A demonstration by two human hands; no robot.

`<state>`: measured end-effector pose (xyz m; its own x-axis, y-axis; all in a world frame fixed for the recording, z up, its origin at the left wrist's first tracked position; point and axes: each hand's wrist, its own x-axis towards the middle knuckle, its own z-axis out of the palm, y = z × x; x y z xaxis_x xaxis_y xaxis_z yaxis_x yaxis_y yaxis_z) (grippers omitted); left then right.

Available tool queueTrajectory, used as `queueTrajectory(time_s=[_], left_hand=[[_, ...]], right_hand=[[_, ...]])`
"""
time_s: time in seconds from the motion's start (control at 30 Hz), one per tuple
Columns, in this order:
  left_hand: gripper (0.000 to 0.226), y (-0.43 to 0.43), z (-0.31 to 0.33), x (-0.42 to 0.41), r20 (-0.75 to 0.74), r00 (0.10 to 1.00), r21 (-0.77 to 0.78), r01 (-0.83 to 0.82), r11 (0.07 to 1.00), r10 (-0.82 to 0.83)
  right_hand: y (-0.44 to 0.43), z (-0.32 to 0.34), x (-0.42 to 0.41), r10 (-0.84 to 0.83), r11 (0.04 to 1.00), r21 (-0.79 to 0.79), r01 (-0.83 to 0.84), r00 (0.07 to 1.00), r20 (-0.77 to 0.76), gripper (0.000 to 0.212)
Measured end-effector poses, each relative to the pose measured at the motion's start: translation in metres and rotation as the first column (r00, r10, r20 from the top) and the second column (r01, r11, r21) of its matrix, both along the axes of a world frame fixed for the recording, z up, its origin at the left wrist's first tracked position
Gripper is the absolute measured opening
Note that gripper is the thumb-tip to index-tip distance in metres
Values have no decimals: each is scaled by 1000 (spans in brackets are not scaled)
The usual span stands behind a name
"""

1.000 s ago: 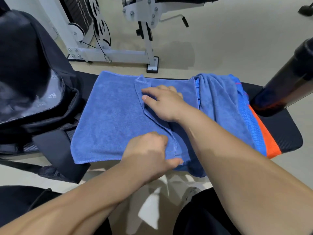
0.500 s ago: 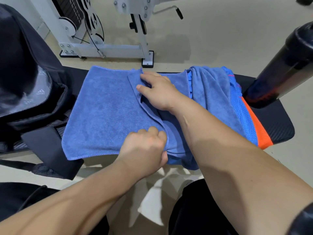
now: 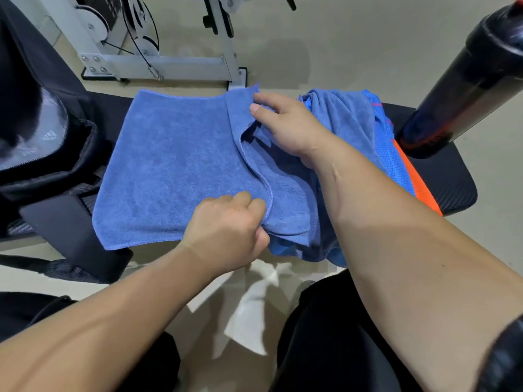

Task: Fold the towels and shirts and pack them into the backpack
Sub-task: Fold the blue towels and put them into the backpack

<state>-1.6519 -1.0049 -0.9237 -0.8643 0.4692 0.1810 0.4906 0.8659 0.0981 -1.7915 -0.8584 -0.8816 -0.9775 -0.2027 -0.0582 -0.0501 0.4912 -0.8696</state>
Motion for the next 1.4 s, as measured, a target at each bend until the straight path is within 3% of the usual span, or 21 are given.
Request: queueTrajectory(time_s=[0.23,0.33,0.4,0.5,0.57,0.63,0.73,0.87,1.07,1.17,1.27,1.4], left_hand=[[26,-25,22,1,168,980,194,-139,971,107],[22,-28,43,-1,156,975,270,-195,943,157],[23,-21,58,-3,156,976,318,-194,928,151],[27,1,73,-5,166,985,348,-96,933,40],[30,19,74,-6,204,979,268,-56,962,0],[31,34,69,-10,277,959,125,-95,988,58],[26,52,55,-16,426,897,13,-138,990,119],[27,61,44,-14,523,841,4,-164,986,138],[34,65,47,-13,537,833,34,-180,983,133],[48,64,50,-9,553,832,77,-100,992,41],[47,43,52,-14,454,890,148,-26,989,-44],[33,-12,44,-38,77,993,251,-111,962,94]], right_hand=[[11,-5,-12,-66,984,-157,81,993,97,31],[9,4,-18,-82,937,-325,129,985,155,42],[12,9,-23,-88,931,-343,126,988,123,34],[22,14,-27,-159,964,-213,160,987,23,15],[32,10,-32,-213,977,-24,211,971,-106,25],[39,6,-35,-176,959,186,214,964,-201,28],[44,-5,-32,-48,910,400,111,985,-165,16],[42,-15,-29,-22,873,477,97,987,-160,13],[43,-10,-27,19,878,472,79,980,-199,33],[43,0,-22,-16,772,608,184,963,-270,37],[32,11,-9,-12,643,703,304,922,-387,27],[2,8,18,125,669,709,224,906,-405,40]])
